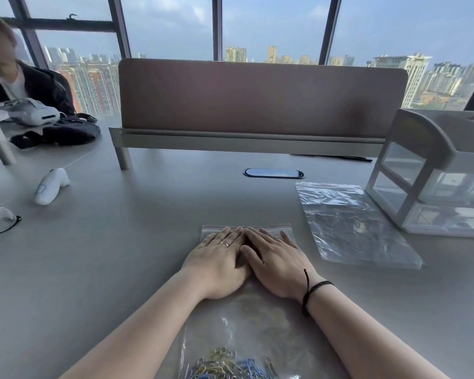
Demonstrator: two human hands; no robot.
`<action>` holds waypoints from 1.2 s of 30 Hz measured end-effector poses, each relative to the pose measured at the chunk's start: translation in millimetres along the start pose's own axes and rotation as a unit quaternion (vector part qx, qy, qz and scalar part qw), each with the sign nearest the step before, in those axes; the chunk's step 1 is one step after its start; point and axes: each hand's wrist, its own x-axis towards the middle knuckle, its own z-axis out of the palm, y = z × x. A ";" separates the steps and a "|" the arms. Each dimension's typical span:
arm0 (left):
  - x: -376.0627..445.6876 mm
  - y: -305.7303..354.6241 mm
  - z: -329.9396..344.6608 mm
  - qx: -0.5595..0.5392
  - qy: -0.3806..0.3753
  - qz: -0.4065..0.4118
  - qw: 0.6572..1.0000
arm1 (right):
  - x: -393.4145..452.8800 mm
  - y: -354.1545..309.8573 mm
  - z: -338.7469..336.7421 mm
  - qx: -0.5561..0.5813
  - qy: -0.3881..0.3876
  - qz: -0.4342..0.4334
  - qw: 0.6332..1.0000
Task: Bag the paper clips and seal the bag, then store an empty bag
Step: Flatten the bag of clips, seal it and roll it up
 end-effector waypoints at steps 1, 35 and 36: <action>-0.1 0.1 -0.7 0.000 0.000 -0.001 1.000 | -0.2 -0.4 0.3 0.001 0.000 0.001 1.000; -8.5 -18.2 -7.9 0.002 0.094 -0.124 0.988 | -0.8 9.9 -8.3 -0.030 0.036 0.050 0.998; -9.9 -21.7 -8.9 0.001 0.097 -0.133 0.986 | -1.4 11.3 -9.3 -0.034 0.042 0.056 0.997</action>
